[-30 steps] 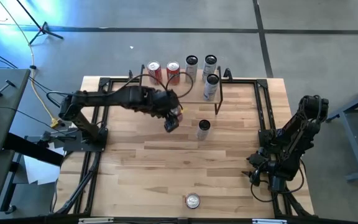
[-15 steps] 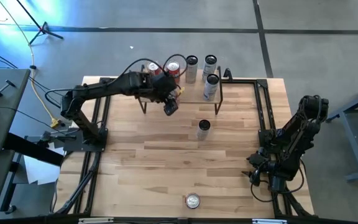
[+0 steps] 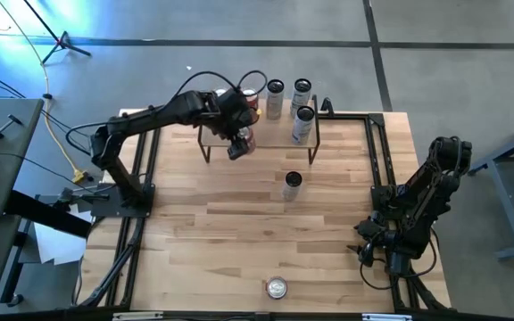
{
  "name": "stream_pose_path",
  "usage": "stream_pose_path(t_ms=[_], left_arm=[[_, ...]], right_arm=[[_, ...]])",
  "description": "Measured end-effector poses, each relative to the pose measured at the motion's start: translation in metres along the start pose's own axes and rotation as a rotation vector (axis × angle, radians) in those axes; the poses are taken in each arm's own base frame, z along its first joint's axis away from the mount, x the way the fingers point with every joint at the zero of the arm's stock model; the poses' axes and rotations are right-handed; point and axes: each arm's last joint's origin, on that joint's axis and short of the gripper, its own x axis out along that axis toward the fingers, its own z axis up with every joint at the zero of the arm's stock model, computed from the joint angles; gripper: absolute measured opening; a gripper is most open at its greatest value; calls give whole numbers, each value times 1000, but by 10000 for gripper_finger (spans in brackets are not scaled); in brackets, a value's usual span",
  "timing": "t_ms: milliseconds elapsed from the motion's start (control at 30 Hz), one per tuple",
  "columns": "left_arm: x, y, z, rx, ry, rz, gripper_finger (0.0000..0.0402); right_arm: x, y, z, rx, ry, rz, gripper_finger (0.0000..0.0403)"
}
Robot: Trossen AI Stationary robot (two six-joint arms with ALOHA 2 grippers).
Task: Place canned beverage on shelf
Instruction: Put the red soda can on the shelf aligned with the red soda can
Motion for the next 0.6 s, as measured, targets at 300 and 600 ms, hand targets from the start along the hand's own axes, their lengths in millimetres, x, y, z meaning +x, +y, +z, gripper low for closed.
stream_pose_path(t_ms=[300, 600], left_arm=[[5, 14, 2, 22, -9, -42, 269], [6, 26, 4, 59, -44, -22, 268]], right_arm=[[0, 0, 0, 0, 0, 0, 339], [0, 0, 0, 0, 0, 0, 339]])
